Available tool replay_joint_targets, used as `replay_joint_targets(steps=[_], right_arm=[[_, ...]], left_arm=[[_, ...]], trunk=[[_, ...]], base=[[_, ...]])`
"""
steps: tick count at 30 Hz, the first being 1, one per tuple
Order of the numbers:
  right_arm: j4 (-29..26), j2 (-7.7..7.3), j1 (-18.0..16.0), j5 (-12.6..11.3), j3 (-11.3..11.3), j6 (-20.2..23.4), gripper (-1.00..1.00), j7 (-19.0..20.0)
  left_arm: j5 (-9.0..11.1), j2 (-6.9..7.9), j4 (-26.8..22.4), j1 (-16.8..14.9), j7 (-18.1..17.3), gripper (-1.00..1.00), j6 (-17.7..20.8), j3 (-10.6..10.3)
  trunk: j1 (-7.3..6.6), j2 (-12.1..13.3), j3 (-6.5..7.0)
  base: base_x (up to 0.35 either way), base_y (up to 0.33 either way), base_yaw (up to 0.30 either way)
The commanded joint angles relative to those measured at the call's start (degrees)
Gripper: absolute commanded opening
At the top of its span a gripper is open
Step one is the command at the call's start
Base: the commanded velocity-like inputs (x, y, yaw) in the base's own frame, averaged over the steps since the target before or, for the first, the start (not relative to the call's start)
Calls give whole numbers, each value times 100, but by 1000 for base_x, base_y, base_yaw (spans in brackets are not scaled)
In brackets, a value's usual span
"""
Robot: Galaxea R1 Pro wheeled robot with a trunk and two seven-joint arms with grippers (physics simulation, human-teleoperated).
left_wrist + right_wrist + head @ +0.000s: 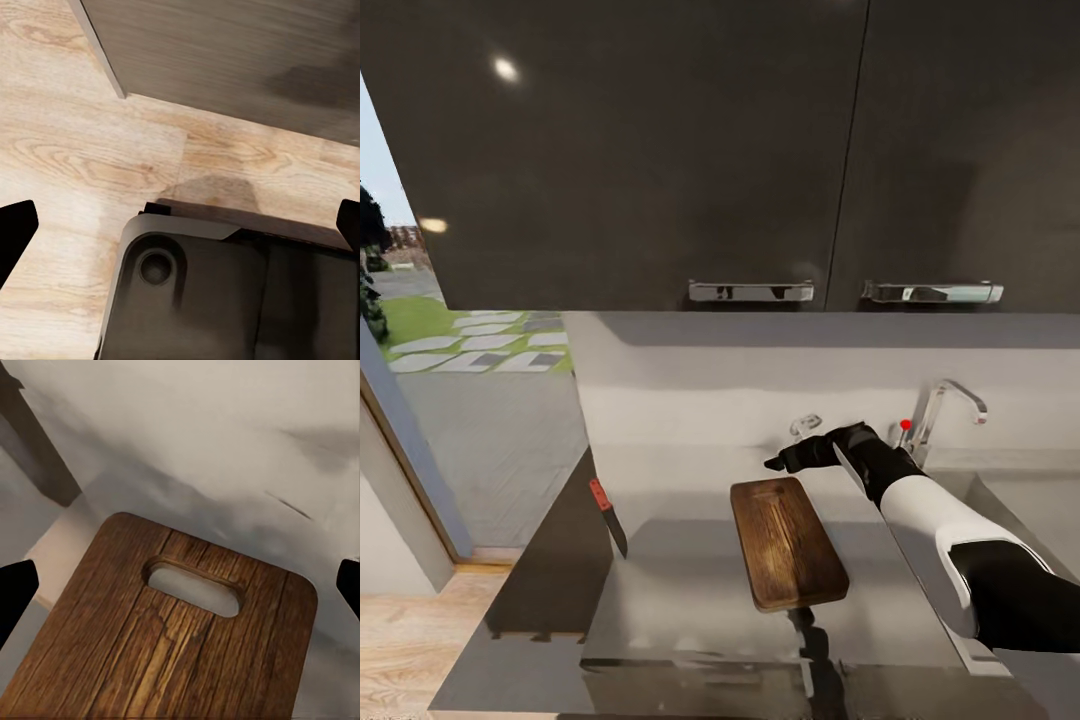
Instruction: In the kitchen, take the Vidalia onion out of the sink, dice it on the chopping board with the paring knife, put the diced onion into the bowl on the countertop, then place both the paring knife and the chopping board into the sink.
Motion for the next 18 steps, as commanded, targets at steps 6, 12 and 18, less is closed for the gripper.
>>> replay_joint_targets(steps=[6, 12, 18], right_arm=[[121, 10, -3, 233, 17, -15, 100, 42], [241, -3, -3, 323, 17, -299, 100, 277], [373, -5, -3, 506, 15, -480, 100, 431]], left_arm=[[23, -2, -6, 1, 0, 100, -7, 6], [23, -2, -7, 1, 0, 100, 0, 12], [23, -2, -2, 1, 0, 100, 1, 7]], trunk=[[3, -12, -65], [3, -12, -121], [3, -12, -176]], base=[[0, 0, 0], [9, 0, 0], [85, -36, 0]])
